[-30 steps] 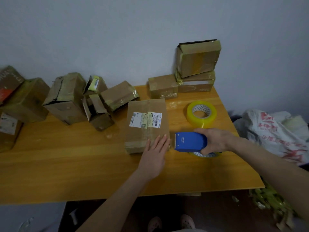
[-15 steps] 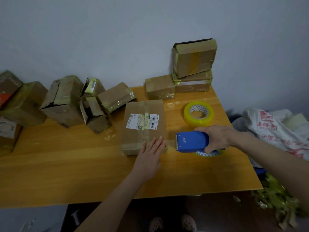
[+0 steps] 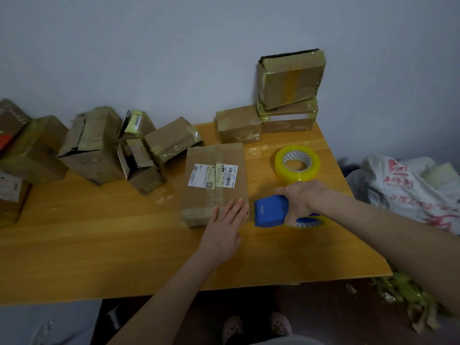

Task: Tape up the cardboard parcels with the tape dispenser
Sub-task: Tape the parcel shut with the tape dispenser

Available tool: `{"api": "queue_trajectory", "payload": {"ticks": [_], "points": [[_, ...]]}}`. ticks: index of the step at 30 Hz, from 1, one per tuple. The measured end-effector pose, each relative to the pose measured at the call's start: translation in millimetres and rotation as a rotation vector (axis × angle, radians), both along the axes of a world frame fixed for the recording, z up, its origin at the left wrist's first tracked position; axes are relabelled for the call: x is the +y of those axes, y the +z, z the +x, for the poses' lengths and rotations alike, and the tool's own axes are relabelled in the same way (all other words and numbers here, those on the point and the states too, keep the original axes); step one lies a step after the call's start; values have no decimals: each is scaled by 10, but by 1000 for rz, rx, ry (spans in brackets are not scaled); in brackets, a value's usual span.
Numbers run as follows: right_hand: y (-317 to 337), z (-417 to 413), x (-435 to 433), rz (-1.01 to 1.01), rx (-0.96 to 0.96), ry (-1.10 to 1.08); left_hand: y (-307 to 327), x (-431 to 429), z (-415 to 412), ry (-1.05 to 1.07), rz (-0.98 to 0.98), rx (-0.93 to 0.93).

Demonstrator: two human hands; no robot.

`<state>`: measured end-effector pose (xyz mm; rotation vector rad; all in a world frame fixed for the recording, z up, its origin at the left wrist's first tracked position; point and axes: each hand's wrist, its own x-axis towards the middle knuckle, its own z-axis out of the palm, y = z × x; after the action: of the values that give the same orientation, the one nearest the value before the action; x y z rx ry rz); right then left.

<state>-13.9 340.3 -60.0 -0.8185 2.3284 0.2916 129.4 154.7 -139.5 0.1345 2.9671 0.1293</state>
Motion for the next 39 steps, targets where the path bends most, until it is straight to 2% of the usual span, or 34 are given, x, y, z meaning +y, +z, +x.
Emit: {"api": "queue_trajectory", "payload": {"ticks": [6, 13, 16, 18, 21, 23, 27, 29, 32, 34, 37, 39], "points": [[139, -37, -234, 68, -51, 10, -29, -17, -15, -1, 25, 13], [250, -35, -437, 182, 3, 49, -41, -28, -14, -9, 22, 11], [100, 111, -466, 192, 83, 62, -14, -16, -17, -6, 31, -13], [-16, 163, -440, 165, 32, 31, 4, -18, -15, -2, 46, -8], [60, 38, -224, 21, -176, -104, 36, -20, -23, -11, 46, -19], [159, -110, -20, -161, -248, -236, 33, -13, -10, -8, 37, -6], [43, -234, 271, -646, -376, -709, 30, -10, -12, -11, 29, -10], [-183, -160, 306, -803, -440, -945, 37, -11, -15, -17, 26, -20], [-498, -2, 268, -898, -570, -1236, 48, -7, 2, -26, 3, -27], [-617, 57, 237, -903, -647, -1340, 40, -4, 13, -25, 7, -29], [-704, 75, 201, -902, -673, -1407, 21, 4, 27, -26, -2, -26], [-745, 63, 184, -899, -567, -1378, 29, 10, 16, -21, 1, -34]]}}
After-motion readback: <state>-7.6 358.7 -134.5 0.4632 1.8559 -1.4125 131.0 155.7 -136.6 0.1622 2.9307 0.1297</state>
